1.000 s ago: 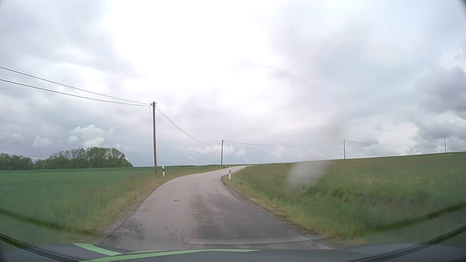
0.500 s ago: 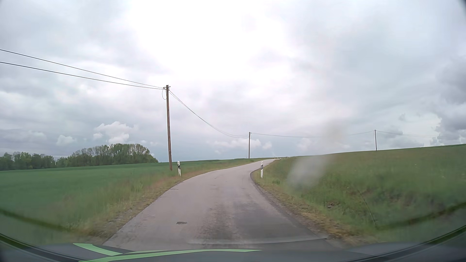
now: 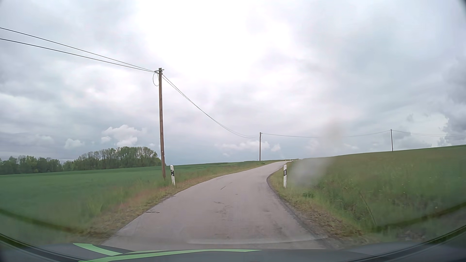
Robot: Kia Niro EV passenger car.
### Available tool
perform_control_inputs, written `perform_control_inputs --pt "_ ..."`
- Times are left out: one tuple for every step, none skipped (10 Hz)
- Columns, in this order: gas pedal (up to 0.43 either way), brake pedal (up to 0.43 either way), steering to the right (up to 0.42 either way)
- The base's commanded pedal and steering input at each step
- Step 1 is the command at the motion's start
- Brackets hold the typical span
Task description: Follow the waypoints while adhering to traffic rules and regulations
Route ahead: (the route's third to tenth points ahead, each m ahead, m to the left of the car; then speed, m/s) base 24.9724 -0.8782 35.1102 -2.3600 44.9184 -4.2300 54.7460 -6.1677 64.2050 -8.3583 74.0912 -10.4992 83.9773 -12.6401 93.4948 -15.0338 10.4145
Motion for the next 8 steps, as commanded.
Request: perform_control_inputs --pt "0.449 0.000 -0.004" --pt "0.461 0.000 -0.003" --pt "0.469 0.000 0.003" --pt "0.469 0.000 0.011" --pt "0.469 0.000 0.016" --pt "0.469 0.000 0.020" --pt "0.469 0.000 0.025" --pt "0.469 0.000 0.030"
